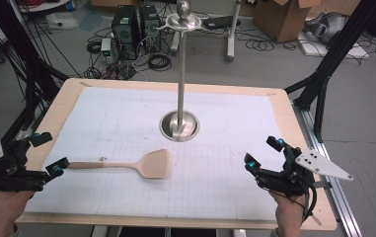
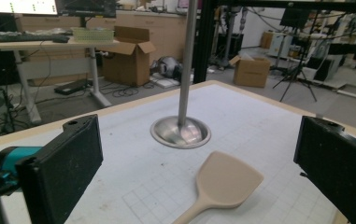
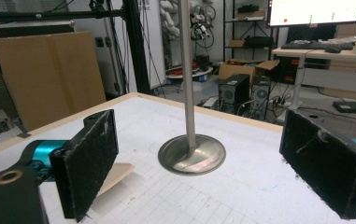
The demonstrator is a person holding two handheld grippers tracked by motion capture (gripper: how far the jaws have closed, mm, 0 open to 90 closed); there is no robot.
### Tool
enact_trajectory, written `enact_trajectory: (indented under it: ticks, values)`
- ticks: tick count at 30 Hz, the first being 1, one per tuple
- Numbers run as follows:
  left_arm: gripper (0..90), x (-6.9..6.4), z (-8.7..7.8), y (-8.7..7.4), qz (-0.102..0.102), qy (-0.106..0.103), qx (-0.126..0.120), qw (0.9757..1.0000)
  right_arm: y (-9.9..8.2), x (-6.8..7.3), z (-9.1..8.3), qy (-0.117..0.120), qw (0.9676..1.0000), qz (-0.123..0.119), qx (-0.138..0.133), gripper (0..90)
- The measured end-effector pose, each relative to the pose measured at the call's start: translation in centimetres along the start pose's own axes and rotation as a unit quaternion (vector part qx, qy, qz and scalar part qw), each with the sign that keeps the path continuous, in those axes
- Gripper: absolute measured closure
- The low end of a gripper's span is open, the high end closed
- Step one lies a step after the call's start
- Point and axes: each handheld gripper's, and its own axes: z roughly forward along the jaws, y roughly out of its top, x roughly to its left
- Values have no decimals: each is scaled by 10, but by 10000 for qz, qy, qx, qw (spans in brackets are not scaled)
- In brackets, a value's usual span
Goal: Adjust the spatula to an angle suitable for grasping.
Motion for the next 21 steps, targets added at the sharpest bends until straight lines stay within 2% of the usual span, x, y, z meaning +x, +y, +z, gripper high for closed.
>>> enact_trajectory:
  ticks: [10,21]
  values:
    - [18,3,4,-4,-93,-12,94,9999,-1,1,2,14,10000,31,40,107]
    - [18,0,8,-4,-11,-35,147,9999,-2,1,5,30,10000,10,55,107]
